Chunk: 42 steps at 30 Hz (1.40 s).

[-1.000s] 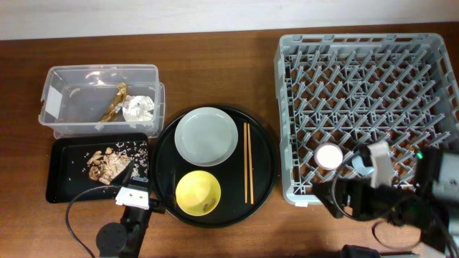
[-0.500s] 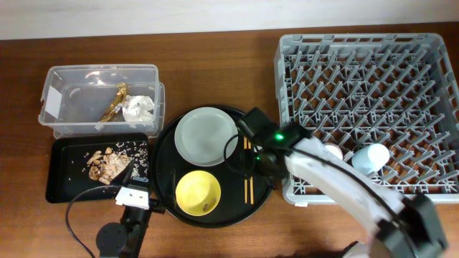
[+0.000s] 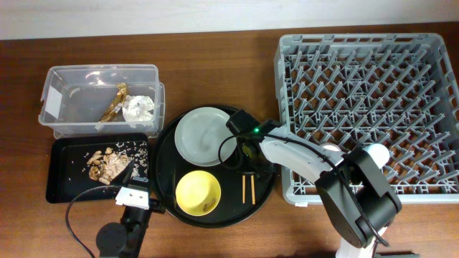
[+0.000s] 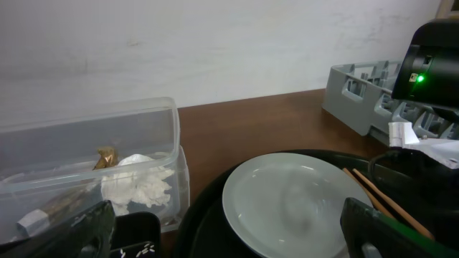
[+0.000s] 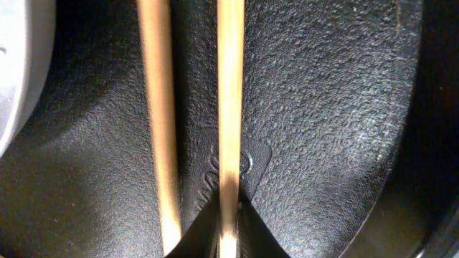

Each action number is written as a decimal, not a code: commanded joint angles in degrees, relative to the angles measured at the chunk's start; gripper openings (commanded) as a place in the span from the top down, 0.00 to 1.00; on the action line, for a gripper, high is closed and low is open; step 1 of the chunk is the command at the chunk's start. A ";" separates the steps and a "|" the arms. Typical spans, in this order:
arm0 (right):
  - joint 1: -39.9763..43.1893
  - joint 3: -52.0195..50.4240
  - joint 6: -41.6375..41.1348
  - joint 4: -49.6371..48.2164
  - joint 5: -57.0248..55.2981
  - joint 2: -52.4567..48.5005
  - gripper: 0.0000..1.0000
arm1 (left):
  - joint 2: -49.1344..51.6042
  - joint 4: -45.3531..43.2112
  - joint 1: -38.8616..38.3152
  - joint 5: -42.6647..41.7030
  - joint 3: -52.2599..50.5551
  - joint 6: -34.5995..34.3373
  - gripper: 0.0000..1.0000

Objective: Sort waste into correct bins and load items into the dishwasher rack
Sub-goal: 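Grasp the wooden chopsticks with the right gripper and place them in the rack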

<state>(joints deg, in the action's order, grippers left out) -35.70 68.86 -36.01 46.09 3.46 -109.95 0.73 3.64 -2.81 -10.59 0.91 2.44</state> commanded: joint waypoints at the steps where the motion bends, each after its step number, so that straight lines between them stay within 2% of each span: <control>1: 0.11 -0.55 -0.24 1.05 -1.18 -0.98 0.83 | -0.26 -0.04 0.20 -0.59 -0.39 0.68 0.01; 3: 0.11 -0.37 -0.24 1.33 -1.16 -0.66 0.96 | -0.26 -0.04 0.20 -0.59 -0.39 0.68 0.01; 5: 0.31 0.94 -0.22 2.60 -1.20 1.68 0.96 | -0.26 -0.07 0.20 -0.57 -0.39 0.68 0.01; 8: 3.65 5.11 3.08 6.29 -2.45 14.43 0.96 | -0.26 -0.04 0.20 -0.59 -0.39 0.68 0.01; 11: 8.66 5.20 10.38 6.45 -6.82 22.64 0.96 | -0.26 -0.07 0.20 -0.59 -0.39 0.68 0.01; 14: 16.41 5.16 18.80 4.42 -11.89 20.87 0.96 | -0.26 -0.04 0.20 -0.59 -0.39 0.68 0.01; 16: 18.53 5.16 22.45 2.58 -12.59 17.81 0.96 | -0.26 -0.04 0.20 -0.57 -0.39 0.68 0.01; 18: 19.23 5.18 22.25 2.51 -14.49 16.87 0.96 | -0.26 -0.04 0.20 -0.59 -0.39 0.68 0.00; 19: 18.99 5.25 22.29 2.80 -12.72 17.09 0.92 | -0.26 -0.07 0.20 -0.59 -0.39 0.68 0.01; 20: 18.45 5.38 22.29 3.85 -9.73 17.18 0.71 | -0.26 -0.04 0.20 -0.57 -0.39 0.66 0.00; 22: 16.81 5.35 22.21 5.44 -1.25 17.44 0.59 | -0.26 -0.07 0.20 -0.59 -0.39 0.68 0.01; 24: 12.66 5.29 17.64 6.49 5.20 17.42 0.52 | -0.26 -0.04 0.20 -0.59 -0.39 0.66 0.01; 28: -0.98 2.97 9.44 4.37 4.39 16.79 0.40 | -0.26 -0.07 0.20 -0.57 -0.39 0.68 0.01; 30: -6.14 1.14 2.36 3.76 -2.40 15.47 0.34 | -0.26 -0.04 0.20 -0.57 -0.39 0.68 0.01; 31: -9.07 -0.44 -4.07 3.02 -7.65 13.46 0.33 | -0.26 -0.04 0.20 -0.57 -0.39 0.66 0.01; 34: -9.33 -2.05 -7.67 0.68 -8.63 8.83 0.38 | -0.26 -0.04 0.20 -0.59 -0.39 0.68 0.01; 36: -8.92 -2.05 -7.21 -1.73 -7.19 5.33 0.55 | -0.26 -0.04 0.20 -0.59 -0.39 0.66 0.01; 38: -8.92 -2.05 -6.03 -2.91 -6.29 2.91 0.61 | -0.26 -0.04 0.20 -0.59 -0.39 0.68 0.01; 41: -8.79 -2.08 -6.05 -2.91 -6.29 0.81 0.82 | -0.26 -0.04 0.20 -0.57 -0.39 0.68 0.01; 42: -8.79 -2.08 -6.03 -2.84 -6.32 0.81 0.85 | -0.26 -0.04 0.20 -0.57 -0.39 0.68 0.01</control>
<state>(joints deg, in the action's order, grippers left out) -44.77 67.24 -41.80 43.20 -2.31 -108.22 0.73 3.64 -2.81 -10.59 0.91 2.44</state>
